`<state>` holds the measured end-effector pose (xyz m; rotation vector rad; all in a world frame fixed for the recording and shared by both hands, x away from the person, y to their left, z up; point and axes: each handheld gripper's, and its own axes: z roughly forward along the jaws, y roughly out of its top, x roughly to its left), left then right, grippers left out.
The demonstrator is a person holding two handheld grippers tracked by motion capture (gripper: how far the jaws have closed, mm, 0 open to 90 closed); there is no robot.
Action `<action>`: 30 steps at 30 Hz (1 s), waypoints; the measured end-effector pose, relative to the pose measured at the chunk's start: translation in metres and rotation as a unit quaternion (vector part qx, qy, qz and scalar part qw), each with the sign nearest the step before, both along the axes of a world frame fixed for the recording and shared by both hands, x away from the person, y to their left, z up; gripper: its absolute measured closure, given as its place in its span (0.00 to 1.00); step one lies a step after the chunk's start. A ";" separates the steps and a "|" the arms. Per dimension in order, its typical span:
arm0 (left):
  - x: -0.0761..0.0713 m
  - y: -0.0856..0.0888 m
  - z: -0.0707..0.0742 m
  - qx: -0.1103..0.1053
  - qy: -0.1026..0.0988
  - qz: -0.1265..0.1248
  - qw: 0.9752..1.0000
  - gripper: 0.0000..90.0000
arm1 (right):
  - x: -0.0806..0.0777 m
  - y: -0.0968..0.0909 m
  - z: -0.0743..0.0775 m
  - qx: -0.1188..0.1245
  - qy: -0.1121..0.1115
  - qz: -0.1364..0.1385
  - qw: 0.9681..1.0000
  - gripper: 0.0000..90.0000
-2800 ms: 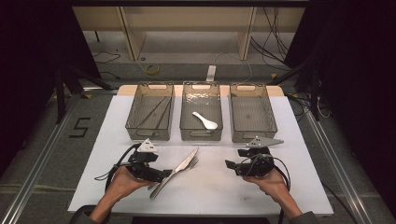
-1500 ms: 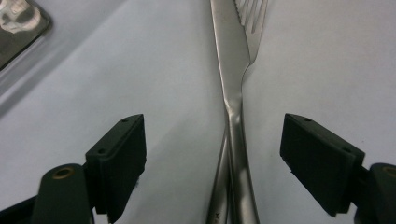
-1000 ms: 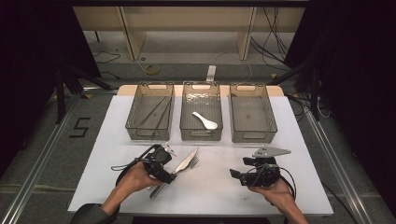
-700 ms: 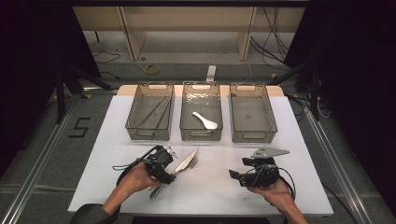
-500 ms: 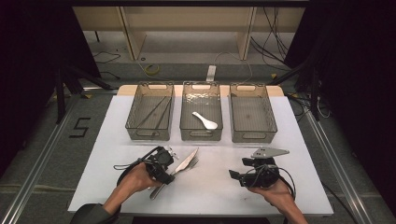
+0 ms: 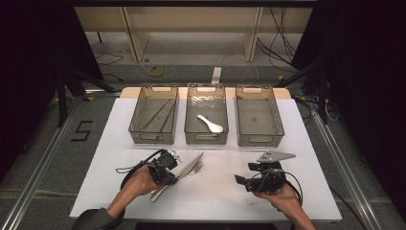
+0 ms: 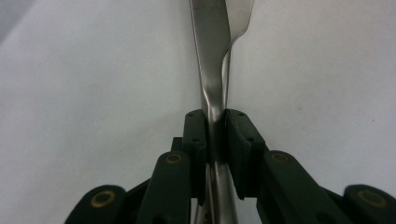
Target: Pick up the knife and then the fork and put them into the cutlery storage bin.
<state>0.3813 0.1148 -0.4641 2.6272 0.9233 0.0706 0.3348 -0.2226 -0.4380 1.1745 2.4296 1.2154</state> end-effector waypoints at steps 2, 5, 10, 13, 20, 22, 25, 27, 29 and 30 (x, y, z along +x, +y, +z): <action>0.001 0.002 0.001 -0.007 -0.001 0.002 1.000 0.88 | 0.000 0.000 0.000 0.001 0.000 -0.001 1.000 0.32; 0.001 0.004 0.001 -0.010 -0.001 0.003 1.000 0.89 | 0.000 -0.001 0.000 0.000 0.000 -0.001 1.000 0.32; 0.000 0.005 0.003 -0.014 -0.006 0.006 1.000 0.89 | 0.000 -0.001 0.001 0.000 0.000 -0.001 1.000 0.32; -0.001 0.006 0.007 -0.025 -0.011 0.008 1.000 0.89 | 0.000 -0.001 0.001 0.003 0.000 -0.002 1.000 0.32; -0.003 0.006 0.012 -0.028 -0.015 -0.010 0.999 0.90 | 0.000 0.000 0.002 0.006 -0.006 0.001 1.000 0.32; -0.004 0.006 0.014 -0.030 -0.012 -0.016 0.999 0.90 | -0.001 0.001 0.003 0.008 -0.007 0.006 1.000 0.32; -0.007 0.003 0.017 -0.032 -0.004 -0.023 0.999 0.90 | -0.002 0.006 0.006 0.012 -0.017 0.019 1.000 0.32; -0.009 0.000 0.019 -0.038 -0.001 -0.030 0.999 0.90 | -0.003 0.011 0.010 0.013 -0.026 0.034 0.999 0.32; -0.010 -0.003 0.019 -0.041 0.005 -0.035 0.999 0.90 | -0.004 0.019 0.014 0.012 -0.038 0.052 0.998 0.32; -0.011 -0.005 0.019 -0.040 0.009 -0.039 0.998 0.90 | -0.005 0.024 0.015 0.011 -0.043 0.063 0.997 0.32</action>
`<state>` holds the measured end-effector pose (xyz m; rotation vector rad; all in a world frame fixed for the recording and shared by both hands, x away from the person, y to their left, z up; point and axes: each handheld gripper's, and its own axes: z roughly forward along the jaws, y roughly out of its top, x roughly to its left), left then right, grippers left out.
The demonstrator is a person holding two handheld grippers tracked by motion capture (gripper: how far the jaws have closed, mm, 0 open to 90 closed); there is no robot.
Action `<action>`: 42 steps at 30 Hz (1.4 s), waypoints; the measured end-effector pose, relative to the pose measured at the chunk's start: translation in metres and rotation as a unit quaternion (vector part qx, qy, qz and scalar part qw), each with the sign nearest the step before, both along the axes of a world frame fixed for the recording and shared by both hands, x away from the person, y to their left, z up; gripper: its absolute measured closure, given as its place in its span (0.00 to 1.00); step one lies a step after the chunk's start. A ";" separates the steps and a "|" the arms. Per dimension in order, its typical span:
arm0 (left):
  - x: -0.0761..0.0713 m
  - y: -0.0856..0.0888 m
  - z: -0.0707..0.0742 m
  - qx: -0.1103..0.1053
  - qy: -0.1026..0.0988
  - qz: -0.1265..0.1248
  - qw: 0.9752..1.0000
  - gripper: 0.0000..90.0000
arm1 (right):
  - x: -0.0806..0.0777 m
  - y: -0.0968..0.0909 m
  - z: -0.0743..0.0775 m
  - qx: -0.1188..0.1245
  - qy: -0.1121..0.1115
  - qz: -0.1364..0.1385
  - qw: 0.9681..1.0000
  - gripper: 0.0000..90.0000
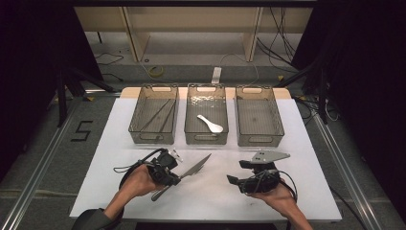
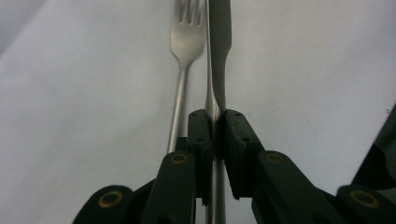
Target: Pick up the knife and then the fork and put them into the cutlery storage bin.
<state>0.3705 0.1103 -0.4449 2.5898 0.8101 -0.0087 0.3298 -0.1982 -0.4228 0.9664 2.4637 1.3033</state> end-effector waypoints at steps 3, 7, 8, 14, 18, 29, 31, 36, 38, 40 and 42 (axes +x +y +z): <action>-0.003 -0.004 0.001 -0.008 0.015 -0.012 1.000 0.90 | -0.003 0.016 0.002 -0.013 -0.015 0.035 0.999 0.32; -0.005 -0.010 0.001 -0.018 0.028 -0.023 0.999 0.90 | -0.007 0.035 0.002 -0.029 -0.029 0.072 0.997 0.32; -0.006 -0.012 0.001 -0.015 0.029 -0.028 0.999 0.90 | -0.008 0.039 0.002 -0.034 -0.032 0.083 0.995 0.33; -0.009 -0.024 0.001 -0.008 0.038 -0.048 0.998 0.90 | -0.012 0.060 -0.004 -0.067 -0.040 0.122 0.989 0.33; -0.010 -0.031 0.000 -0.004 0.045 -0.061 0.997 0.90 | -0.014 0.072 -0.009 -0.095 -0.051 0.145 0.984 0.34; -0.014 -0.042 0.004 -0.001 0.045 -0.083 0.996 0.90 | -0.017 0.088 -0.019 -0.148 -0.083 0.186 0.968 0.39; -0.015 -0.044 0.006 0.003 0.045 -0.087 0.995 0.90 | -0.018 0.091 -0.020 -0.160 -0.093 0.186 0.965 0.39; -0.019 -0.050 0.009 0.011 0.043 -0.104 0.994 0.90 | -0.019 0.096 -0.025 -0.184 -0.104 0.198 0.957 0.41; -0.020 -0.051 0.009 0.015 0.044 -0.111 0.993 0.90 | -0.020 0.097 -0.026 -0.190 -0.107 0.200 0.955 0.43; -0.021 -0.053 0.009 0.014 0.048 -0.113 0.992 0.90 | -0.020 0.098 -0.028 -0.197 -0.114 0.205 0.952 0.44; -0.021 -0.053 0.010 0.017 0.050 -0.117 0.992 0.90 | -0.021 0.099 -0.029 -0.202 -0.118 0.209 0.949 0.46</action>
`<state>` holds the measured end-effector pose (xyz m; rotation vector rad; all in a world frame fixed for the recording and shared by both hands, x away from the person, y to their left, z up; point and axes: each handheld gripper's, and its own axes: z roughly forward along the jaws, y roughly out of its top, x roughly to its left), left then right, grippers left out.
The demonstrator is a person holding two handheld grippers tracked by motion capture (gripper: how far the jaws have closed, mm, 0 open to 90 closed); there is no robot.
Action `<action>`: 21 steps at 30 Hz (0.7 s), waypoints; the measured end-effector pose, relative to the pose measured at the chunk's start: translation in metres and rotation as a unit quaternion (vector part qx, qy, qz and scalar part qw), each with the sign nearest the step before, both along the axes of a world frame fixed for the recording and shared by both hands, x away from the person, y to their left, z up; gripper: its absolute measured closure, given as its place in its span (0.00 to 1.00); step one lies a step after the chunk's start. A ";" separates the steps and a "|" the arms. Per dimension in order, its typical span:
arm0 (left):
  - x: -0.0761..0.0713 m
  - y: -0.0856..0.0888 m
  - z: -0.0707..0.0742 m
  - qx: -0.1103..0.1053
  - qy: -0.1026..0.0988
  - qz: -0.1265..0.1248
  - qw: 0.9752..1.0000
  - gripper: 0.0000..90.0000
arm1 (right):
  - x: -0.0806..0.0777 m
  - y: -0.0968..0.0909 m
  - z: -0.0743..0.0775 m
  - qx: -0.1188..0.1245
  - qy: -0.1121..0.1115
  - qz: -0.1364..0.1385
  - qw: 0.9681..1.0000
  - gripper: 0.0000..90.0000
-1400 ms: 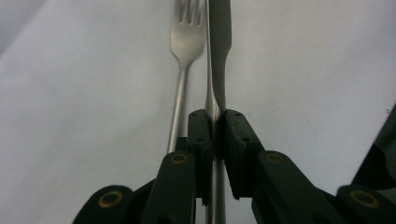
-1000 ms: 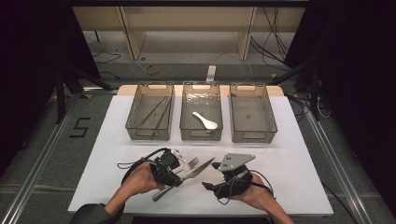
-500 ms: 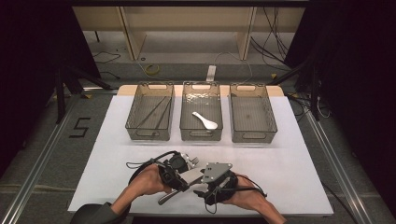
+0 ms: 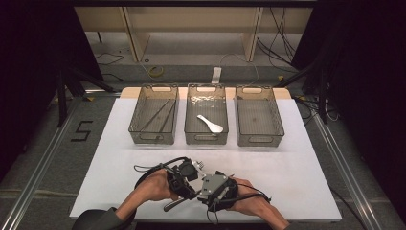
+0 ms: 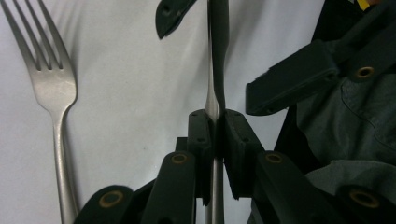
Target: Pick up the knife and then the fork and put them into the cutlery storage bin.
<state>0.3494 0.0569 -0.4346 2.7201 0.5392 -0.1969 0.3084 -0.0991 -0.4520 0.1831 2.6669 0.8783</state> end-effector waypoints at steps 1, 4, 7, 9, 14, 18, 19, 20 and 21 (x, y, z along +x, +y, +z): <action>0.000 0.000 0.000 0.001 0.001 -0.002 1.000 0.90 | -0.001 0.001 -0.001 -0.003 -0.002 0.004 1.000 0.47; 0.001 0.000 0.001 0.005 0.004 -0.008 1.000 0.90 | -0.003 0.002 -0.003 -0.014 -0.016 0.013 1.000 0.50; 0.001 0.000 0.000 0.000 0.008 -0.005 1.000 0.90 | -0.005 0.003 -0.005 -0.019 -0.026 0.017 0.999 0.53; 0.001 -0.001 0.001 0.001 0.011 -0.008 1.000 0.90 | -0.006 0.003 -0.005 -0.021 -0.033 0.024 0.999 0.55; 0.001 -0.001 0.002 -0.001 0.015 -0.009 1.000 0.90 | -0.008 0.004 -0.007 -0.039 -0.055 0.039 0.997 0.58; 0.002 -0.001 0.002 -0.002 0.020 -0.008 1.000 0.90 | -0.010 0.005 -0.008 -0.041 -0.067 0.039 0.996 0.62; 0.002 -0.001 0.002 -0.001 0.023 -0.010 1.000 0.90 | -0.011 0.005 -0.008 -0.041 -0.068 0.040 0.996 0.63; 0.002 -0.001 0.002 0.000 0.024 -0.011 1.000 0.90 | -0.011 0.005 -0.009 -0.043 -0.071 0.041 0.996 0.64; 0.003 -0.001 0.002 0.001 0.024 -0.012 1.000 0.90 | -0.011 0.005 -0.009 -0.043 -0.074 0.041 0.995 0.65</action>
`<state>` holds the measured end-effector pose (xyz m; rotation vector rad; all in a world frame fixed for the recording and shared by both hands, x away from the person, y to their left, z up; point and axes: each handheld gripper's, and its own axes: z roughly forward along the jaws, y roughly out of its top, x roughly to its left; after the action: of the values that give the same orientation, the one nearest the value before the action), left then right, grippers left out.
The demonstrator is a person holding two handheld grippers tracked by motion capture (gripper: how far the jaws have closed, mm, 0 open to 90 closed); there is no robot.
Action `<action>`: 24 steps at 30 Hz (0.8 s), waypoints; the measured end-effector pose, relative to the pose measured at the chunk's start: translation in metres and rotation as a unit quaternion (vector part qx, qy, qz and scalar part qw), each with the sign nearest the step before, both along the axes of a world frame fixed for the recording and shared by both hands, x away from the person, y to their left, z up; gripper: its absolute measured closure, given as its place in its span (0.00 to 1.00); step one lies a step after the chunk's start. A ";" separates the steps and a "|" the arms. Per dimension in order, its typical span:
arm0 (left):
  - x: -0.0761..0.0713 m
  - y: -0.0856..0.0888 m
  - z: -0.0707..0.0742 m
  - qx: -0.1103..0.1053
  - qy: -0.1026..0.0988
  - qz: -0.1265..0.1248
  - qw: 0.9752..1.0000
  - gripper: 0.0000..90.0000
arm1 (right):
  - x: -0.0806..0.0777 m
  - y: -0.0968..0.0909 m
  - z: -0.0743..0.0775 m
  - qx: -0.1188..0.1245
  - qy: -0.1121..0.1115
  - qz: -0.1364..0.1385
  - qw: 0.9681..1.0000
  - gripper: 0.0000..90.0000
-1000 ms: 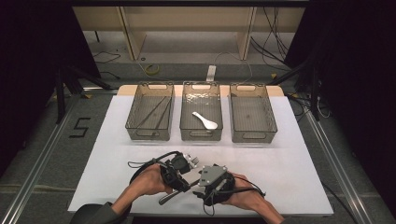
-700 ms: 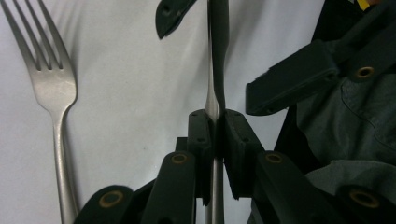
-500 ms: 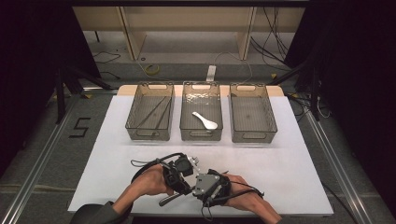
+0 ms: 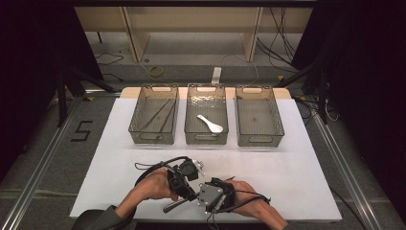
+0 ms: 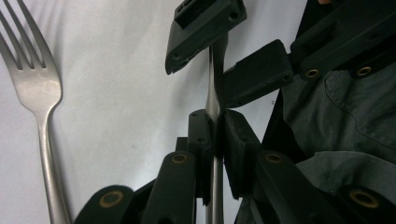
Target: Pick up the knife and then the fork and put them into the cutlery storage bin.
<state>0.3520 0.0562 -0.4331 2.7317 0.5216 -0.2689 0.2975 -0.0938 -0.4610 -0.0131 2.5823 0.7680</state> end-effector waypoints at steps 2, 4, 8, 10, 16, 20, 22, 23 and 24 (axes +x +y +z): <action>0.000 -0.001 -0.001 0.002 0.003 -0.002 1.000 0.90 | -0.001 0.001 -0.001 -0.002 -0.003 0.004 1.000 0.66; 0.000 -0.001 -0.002 0.003 0.006 -0.004 1.000 0.90 | -0.002 0.002 -0.002 -0.006 -0.009 0.006 1.000 0.69; 0.001 -0.002 -0.002 0.008 0.008 -0.011 1.000 0.90 | -0.003 0.003 -0.003 -0.022 -0.023 0.025 0.999 0.72; 0.000 -0.002 -0.001 0.007 0.009 -0.010 1.000 0.90 | -0.003 0.004 -0.003 -0.022 -0.030 0.031 0.999 0.75; 0.000 -0.003 -0.002 0.007 0.008 -0.010 1.000 0.90 | -0.004 0.004 -0.004 -0.037 -0.038 0.050 0.997 0.79; -0.001 -0.004 -0.002 0.010 0.008 -0.019 1.000 0.90 | -0.006 0.004 -0.005 -0.046 -0.046 0.065 0.996 0.83; -0.001 -0.004 -0.002 0.007 0.008 -0.019 1.000 0.90 | -0.007 0.004 -0.004 -0.052 -0.054 0.076 0.994 0.84; -0.001 -0.004 -0.002 0.005 0.009 -0.019 1.000 0.90 | -0.007 0.004 -0.004 -0.058 -0.060 0.083 0.993 0.85; -0.001 -0.004 -0.002 0.001 0.012 -0.017 1.000 0.90 | -0.008 0.004 -0.004 -0.060 -0.063 0.086 0.993 0.85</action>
<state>0.3509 0.0522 -0.4348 2.7436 0.4827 -0.3101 0.2897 -0.0902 -0.4647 -0.3135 2.5251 0.6481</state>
